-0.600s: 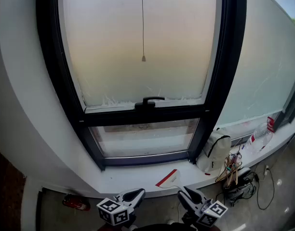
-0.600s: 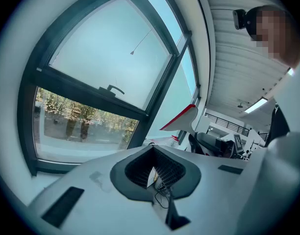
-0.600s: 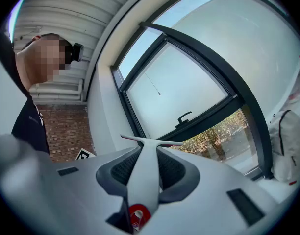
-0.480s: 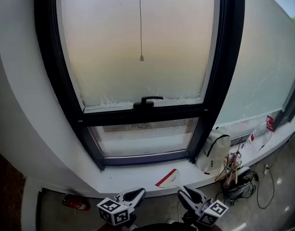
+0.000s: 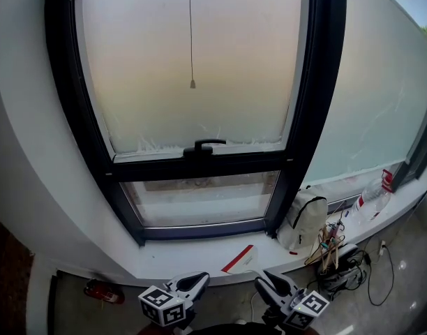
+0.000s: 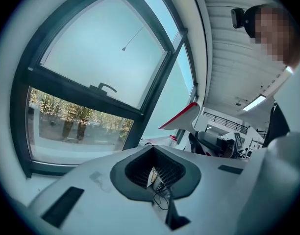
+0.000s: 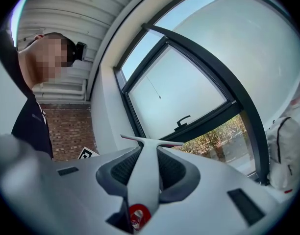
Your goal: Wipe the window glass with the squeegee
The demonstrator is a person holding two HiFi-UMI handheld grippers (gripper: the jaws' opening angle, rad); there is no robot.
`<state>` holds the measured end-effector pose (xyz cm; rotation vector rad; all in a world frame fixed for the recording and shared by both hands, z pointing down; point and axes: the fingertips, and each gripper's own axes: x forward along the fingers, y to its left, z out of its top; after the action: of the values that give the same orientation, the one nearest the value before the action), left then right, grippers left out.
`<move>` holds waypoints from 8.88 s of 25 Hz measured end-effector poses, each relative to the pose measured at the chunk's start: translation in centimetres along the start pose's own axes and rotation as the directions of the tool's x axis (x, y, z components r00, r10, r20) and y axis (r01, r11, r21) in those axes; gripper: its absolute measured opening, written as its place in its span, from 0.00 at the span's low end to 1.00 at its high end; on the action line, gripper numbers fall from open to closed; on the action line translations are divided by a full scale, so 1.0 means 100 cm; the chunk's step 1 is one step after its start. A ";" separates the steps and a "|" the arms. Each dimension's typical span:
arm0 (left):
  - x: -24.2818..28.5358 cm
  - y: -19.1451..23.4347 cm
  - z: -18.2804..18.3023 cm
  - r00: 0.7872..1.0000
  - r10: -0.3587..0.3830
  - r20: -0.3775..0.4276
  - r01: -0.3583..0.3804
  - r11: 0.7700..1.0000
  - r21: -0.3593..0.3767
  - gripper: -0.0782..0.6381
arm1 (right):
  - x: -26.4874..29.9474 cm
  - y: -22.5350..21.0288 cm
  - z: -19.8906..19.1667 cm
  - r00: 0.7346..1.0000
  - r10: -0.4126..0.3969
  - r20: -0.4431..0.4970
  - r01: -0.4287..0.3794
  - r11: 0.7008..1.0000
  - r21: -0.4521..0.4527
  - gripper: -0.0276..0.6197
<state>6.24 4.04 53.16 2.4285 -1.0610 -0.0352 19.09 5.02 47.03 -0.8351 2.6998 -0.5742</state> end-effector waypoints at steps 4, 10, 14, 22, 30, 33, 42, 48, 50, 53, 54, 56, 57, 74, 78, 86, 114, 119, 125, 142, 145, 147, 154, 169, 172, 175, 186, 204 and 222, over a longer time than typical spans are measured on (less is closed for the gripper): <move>0.014 -0.011 0.000 1.000 0.012 0.003 -0.012 1.000 0.013 0.11 | -0.019 -0.016 0.004 1.000 0.003 -0.023 -0.004 1.000 -0.014 0.17; 0.040 -0.019 -0.006 0.997 0.081 0.013 -0.081 0.996 0.045 0.11 | -0.036 -0.048 0.025 0.999 -0.045 -0.011 0.044 0.998 -0.047 0.17; 0.047 -0.015 -0.011 0.990 0.142 0.016 -0.142 0.989 0.040 0.11 | -0.044 -0.077 0.031 0.999 -0.040 -0.012 0.040 0.998 -0.043 0.17; 0.032 0.012 -0.027 0.976 0.212 -0.054 -0.212 0.977 0.001 0.11 | -0.005 -0.110 0.022 0.998 -0.047 -0.029 0.048 0.998 0.044 0.17; 0.065 0.074 0.048 0.994 0.104 -0.016 -0.102 0.988 0.116 0.11 | 0.080 -0.125 0.055 0.997 -0.075 0.034 0.078 0.992 -0.103 0.17; 0.072 0.102 0.104 0.996 0.088 0.026 -0.091 0.973 0.211 0.11 | 0.120 -0.136 0.085 0.991 -0.118 0.065 0.129 0.972 -0.199 0.17; 0.098 0.142 0.222 0.991 -0.126 0.055 0.085 0.876 0.475 0.11 | 0.224 -0.128 0.240 0.944 -0.157 0.290 0.298 0.782 -0.547 0.17; 0.117 0.117 0.293 0.978 -0.194 0.078 0.118 0.819 0.562 0.11 | 0.254 -0.106 0.381 0.895 -0.134 0.425 0.404 0.648 -0.646 0.17; 0.125 0.107 0.316 0.975 -0.207 0.084 0.121 0.803 0.584 0.11 | 0.263 -0.103 0.430 0.878 -0.122 0.462 0.434 0.607 -0.665 0.17; 0.141 0.094 0.345 0.975 -0.210 0.075 0.122 0.784 0.608 0.11 | 0.277 -0.098 0.497 0.865 -0.094 0.494 0.450 0.582 -0.678 0.17; 0.148 0.090 0.352 0.977 -0.203 0.066 0.121 0.781 0.612 0.11 | 0.281 -0.095 0.518 0.861 -0.080 0.502 0.449 0.583 -0.677 0.17; 0.165 0.087 0.362 0.982 -0.184 0.050 0.114 0.777 0.619 0.11 | 0.285 -0.093 0.556 0.847 -0.039 0.530 0.435 0.623 -0.650 0.17; 0.173 0.084 0.367 0.983 -0.177 0.043 0.112 0.773 0.624 0.11 | 0.285 -0.094 0.573 0.838 -0.017 0.546 0.422 0.654 -0.628 0.17; 0.214 0.087 0.347 0.997 -0.064 0.050 0.023 0.817 0.576 0.11 | 0.306 -0.169 0.629 0.837 -0.043 0.546 0.479 0.540 -0.692 0.17; 0.223 0.093 0.332 0.998 -0.060 0.035 0.032 0.840 0.541 0.11 | 0.311 -0.172 0.599 0.853 -0.059 0.518 0.478 0.485 -0.732 0.17; 0.231 0.101 0.312 0.997 -0.071 0.000 0.062 0.860 0.507 0.11 | 0.300 -0.199 0.564 0.816 -0.126 0.565 0.539 0.520 -0.662 0.17; 0.217 0.132 0.244 0.996 -0.087 -0.034 0.093 0.916 0.390 0.11 | 0.242 -0.321 0.307 0.842 -0.438 0.314 0.539 0.679 -0.498 0.17; 0.218 0.135 0.236 0.995 -0.087 -0.052 0.100 0.925 0.366 0.11 | 0.230 -0.351 0.254 0.827 -0.508 0.243 0.560 0.697 -0.447 0.17; 0.218 0.138 0.233 0.996 -0.075 -0.056 0.090 0.930 0.357 0.11 | 0.228 -0.367 0.221 0.819 -0.541 0.192 0.567 0.708 -0.422 0.17; 0.209 0.151 0.236 0.998 -0.043 -0.051 0.059 0.927 0.369 0.11 | 0.244 -0.329 0.244 0.849 -0.463 0.255 0.526 0.693 -0.493 0.17; 0.207 0.151 0.250 0.999 -0.043 -0.031 0.052 0.916 0.398 0.11 | 0.261 -0.282 0.312 0.870 -0.351 0.347 0.492 0.667 -0.560 0.17; 0.205 0.151 0.260 0.999 -0.040 -0.017 0.044 0.910 0.412 0.11 | 0.274 -0.250 0.359 0.879 -0.277 0.389 0.468 0.659 -0.589 0.17; 0.196 0.141 0.287 0.998 -0.051 0.020 0.036 0.884 0.466 0.11 | 0.318 -0.156 0.490 0.880 -0.111 0.462 0.429 0.606 -0.670 0.17; 0.160 0.144 0.320 0.994 -0.014 0.110 -0.041 0.875 0.483 0.11 | 0.380 -0.088 0.608 0.826 -0.034 0.563 0.458 0.623 -0.634 0.17; 0.151 0.149 0.323 0.993 -0.003 0.121 -0.055 0.876 0.479 0.11 | 0.381 -0.089 0.602 0.811 -0.052 0.582 0.500 0.579 -0.644 0.17; 0.147 0.156 0.321 0.993 0.004 0.122 -0.061 0.881 0.469 0.11 | 0.384 -0.091 0.589 0.809 -0.074 0.584 0.523 0.546 -0.655 0.17; 0.152 0.162 0.304 0.997 -0.028 0.066 -0.006 0.884 0.468 0.11 | 0.380 -0.101 0.549 0.817 -0.130 0.562 0.540 0.515 -0.665 0.17; 0.144 0.176 0.279 0.997 -0.026 0.068 -0.006 0.907 0.421 0.11 | 0.365 -0.135 0.455 0.837 -0.227 0.498 0.531 0.555 -0.640 0.17; 0.142 0.206 0.248 0.998 0.007 0.058 -0.026 0.941 0.338 0.11 | 0.340 -0.196 0.322 0.847 -0.358 0.393 0.530 0.622 -0.576 0.17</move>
<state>-3.22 -28.30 42.76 2.7383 -1.1953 0.0937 12.63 -39.07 22.83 -1.6707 2.4355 0.4711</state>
